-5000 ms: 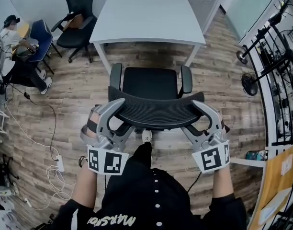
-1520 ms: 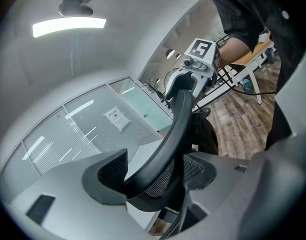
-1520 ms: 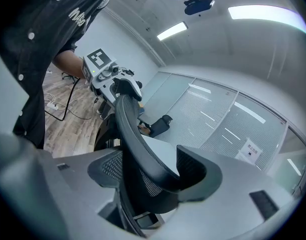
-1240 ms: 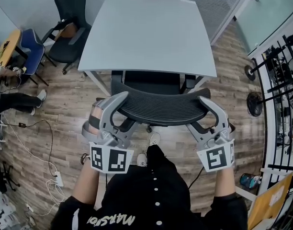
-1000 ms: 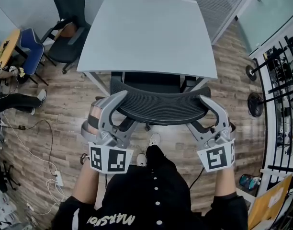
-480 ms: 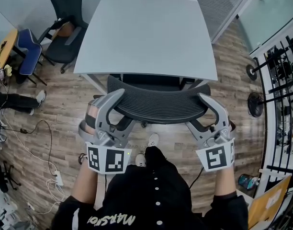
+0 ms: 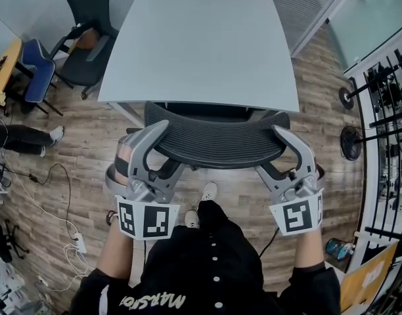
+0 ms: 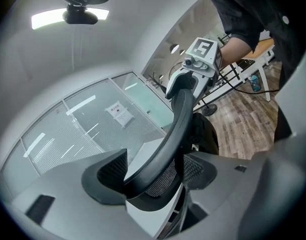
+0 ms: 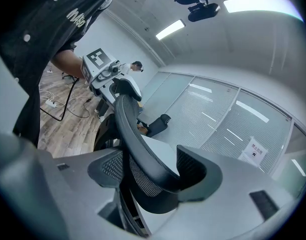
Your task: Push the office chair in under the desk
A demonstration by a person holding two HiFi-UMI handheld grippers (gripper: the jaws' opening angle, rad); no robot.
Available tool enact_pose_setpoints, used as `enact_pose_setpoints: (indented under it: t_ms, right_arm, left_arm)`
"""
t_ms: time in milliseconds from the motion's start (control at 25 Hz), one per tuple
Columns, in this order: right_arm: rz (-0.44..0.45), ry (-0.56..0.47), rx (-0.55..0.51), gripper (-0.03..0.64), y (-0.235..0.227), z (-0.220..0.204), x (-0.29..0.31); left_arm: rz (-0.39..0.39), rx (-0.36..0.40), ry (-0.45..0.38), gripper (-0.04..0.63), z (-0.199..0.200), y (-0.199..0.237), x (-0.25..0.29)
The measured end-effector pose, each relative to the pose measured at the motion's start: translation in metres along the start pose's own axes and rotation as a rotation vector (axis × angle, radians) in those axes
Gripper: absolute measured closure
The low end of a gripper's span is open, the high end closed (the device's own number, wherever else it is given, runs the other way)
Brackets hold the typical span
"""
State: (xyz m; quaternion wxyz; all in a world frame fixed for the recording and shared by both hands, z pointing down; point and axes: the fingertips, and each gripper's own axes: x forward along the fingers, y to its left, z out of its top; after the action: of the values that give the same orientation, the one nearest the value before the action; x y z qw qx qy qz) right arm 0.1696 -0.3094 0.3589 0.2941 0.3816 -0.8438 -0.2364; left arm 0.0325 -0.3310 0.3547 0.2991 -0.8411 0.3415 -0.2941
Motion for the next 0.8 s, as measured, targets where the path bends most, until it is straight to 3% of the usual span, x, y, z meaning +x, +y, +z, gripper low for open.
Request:
enact_pose_setpoints:
  t_ms: [800]
  right_arm:
    - [-0.015, -0.013, -0.003, 0.308, -0.024, -0.008, 0.026]
  left_arm:
    - [0.01, -0.004, 0.017, 0.284, -0.009, 0.02, 0.032]
